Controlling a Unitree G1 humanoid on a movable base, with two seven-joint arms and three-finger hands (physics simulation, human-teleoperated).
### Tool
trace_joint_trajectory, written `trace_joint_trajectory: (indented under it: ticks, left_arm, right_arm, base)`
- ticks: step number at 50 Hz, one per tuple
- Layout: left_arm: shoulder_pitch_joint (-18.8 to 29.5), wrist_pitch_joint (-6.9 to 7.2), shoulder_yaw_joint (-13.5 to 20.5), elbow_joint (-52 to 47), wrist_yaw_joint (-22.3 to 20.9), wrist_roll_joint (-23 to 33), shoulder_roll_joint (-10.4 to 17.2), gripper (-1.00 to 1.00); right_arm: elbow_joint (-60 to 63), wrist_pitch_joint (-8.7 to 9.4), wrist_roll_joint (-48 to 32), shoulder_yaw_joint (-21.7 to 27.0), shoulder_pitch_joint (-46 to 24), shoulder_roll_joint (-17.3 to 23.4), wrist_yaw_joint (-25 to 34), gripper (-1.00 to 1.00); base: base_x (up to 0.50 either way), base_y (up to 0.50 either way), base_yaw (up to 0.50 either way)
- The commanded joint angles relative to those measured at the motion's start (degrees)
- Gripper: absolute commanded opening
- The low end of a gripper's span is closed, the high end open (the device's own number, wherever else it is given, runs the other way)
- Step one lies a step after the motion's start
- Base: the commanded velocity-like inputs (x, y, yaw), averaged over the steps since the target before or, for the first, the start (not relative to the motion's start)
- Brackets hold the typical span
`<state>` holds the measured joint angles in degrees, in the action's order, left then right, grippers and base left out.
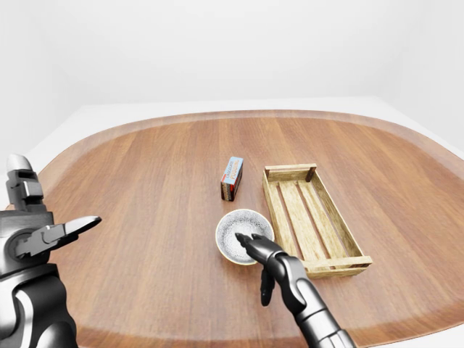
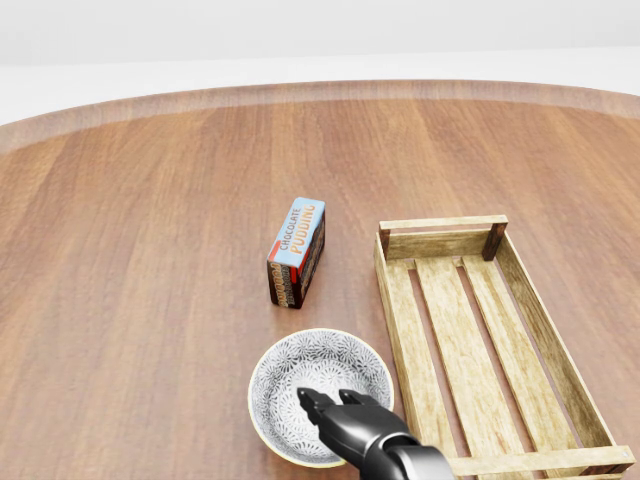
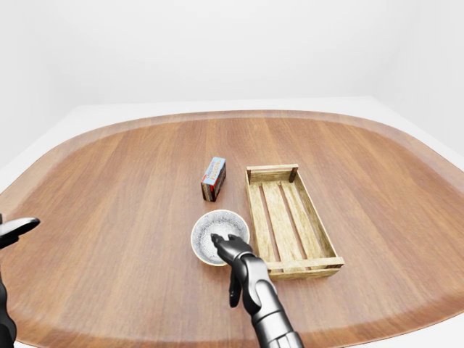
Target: Pick up the bowl on the left and put it in the tray.
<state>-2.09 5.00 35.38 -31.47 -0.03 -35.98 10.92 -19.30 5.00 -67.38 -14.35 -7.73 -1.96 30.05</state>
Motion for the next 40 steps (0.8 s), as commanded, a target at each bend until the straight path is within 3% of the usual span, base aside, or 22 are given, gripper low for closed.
trace_joint_trajectory:
  ticks: [1, 35, 36, 37, 38, 40]
  left_arm:
    - [-0.1, 0.00, 0.0, -0.2, 0.0, 0.1, -0.1, 1.00]
    - [-0.1, 0.00, -0.2, -0.2, 0.1, 0.3, -0.2, 1.00]
    - [0.0, 0.00, -0.2, -0.4, 0.2, 0.3, -0.2, 1.00]
    - [0.0, 0.00, -0.3, -0.3, 0.2, 0.4, -0.2, 1.00]
    - [-0.1, 0.00, -0.3, -0.3, 0.1, 0.5, -0.3, 1.00]
    - [-0.1, 0.00, -0.3, -0.4, 0.1, 0.4, -0.3, 1.00]
  right_arm:
    - [-1.9, 0.00, -0.3, 0.2, -1.3, -0.3, 0.0, 1.00]
    - [-6.8, 0.00, -2.0, 0.7, -5.3, -1.1, 0.1, 1.00]
    - [-6.7, 0.00, -2.1, 0.6, -5.3, -1.1, 0.1, 0.65]
    - [-6.8, 0.00, -2.2, 0.5, -5.3, -1.1, 0.0, -0.80]
    - [-6.8, 0.00, -2.2, 0.5, -5.2, -1.1, 0.0, -0.98]
    - [-6.4, 0.00, -2.4, 0.4, -5.0, -1.1, 0.0, -1.00]
  base:
    - [0.00, 0.00, 0.00]
    - [0.00, 0.00, 0.00]
    - [0.00, 0.00, 0.00]
    - [0.00, 0.00, 0.00]
    - [0.00, 0.00, 0.00]
    - [0.00, 0.00, 0.00]
